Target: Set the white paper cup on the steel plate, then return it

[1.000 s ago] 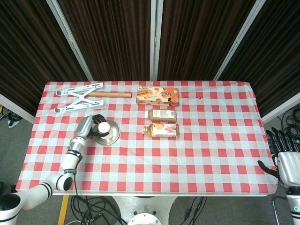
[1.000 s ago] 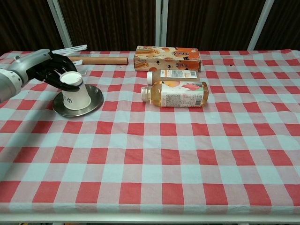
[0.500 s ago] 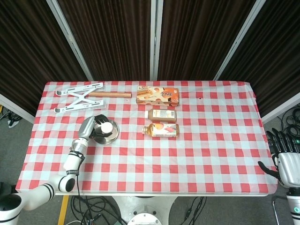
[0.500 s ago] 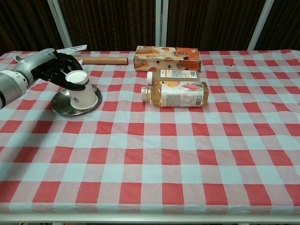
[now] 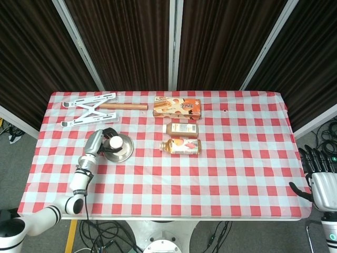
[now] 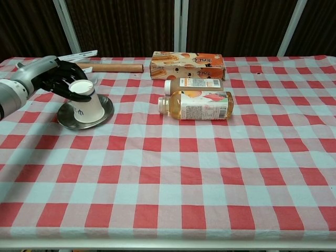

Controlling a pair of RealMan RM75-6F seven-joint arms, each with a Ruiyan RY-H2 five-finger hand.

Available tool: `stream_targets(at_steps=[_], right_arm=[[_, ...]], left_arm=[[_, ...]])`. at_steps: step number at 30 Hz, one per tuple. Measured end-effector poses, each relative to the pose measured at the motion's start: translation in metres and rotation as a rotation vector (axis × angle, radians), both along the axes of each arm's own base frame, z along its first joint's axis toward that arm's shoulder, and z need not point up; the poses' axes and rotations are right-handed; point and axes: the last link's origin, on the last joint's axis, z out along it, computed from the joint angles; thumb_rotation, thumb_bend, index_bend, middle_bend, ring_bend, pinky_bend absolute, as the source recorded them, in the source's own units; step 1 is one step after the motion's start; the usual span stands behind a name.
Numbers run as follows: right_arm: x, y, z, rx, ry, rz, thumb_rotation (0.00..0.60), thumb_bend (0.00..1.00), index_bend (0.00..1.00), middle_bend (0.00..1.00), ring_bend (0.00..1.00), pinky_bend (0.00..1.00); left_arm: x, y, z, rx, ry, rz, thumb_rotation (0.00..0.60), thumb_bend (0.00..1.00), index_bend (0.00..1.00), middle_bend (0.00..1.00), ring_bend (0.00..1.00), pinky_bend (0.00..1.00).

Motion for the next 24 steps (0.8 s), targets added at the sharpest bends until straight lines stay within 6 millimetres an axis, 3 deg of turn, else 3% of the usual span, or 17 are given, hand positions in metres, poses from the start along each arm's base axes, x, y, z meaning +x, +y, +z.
stream_targets(at_steps=[4, 13, 21, 24], right_arm=[[0.002, -0.001, 0.001, -0.005, 0.003, 0.003, 0.6, 0.09, 0.0, 0.04, 0.0, 0.0], [0.003, -0.004, -0.004, 0.022, 0.0, 0.007, 0.6, 0.09, 0.0, 0.04, 0.0, 0.0], [0.004, -0.004, -0.003, 0.016, 0.004, 0.005, 0.6, 0.09, 0.0, 0.04, 0.0, 0.0], [0.004, -0.005, -0.003, 0.017, 0.004, 0.006, 0.6, 0.09, 0.0, 0.04, 0.0, 0.0]], left_arm=[[0.007, -0.001, -0.003, -0.008, 0.02, -0.036, 0.6, 0.24, 0.56, 0.56, 0.41, 0.39], [-0.017, 0.013, 0.012, 0.06, 0.055, 0.061, 0.6, 0.24, 0.56, 0.56, 0.41, 0.37], [0.007, -0.006, -0.004, -0.01, 0.055, -0.051, 0.6, 0.24, 0.56, 0.56, 0.41, 0.37], [0.006, -0.003, -0.003, 0.001, 0.078, -0.052, 0.6, 0.24, 0.56, 0.56, 0.41, 0.36]])
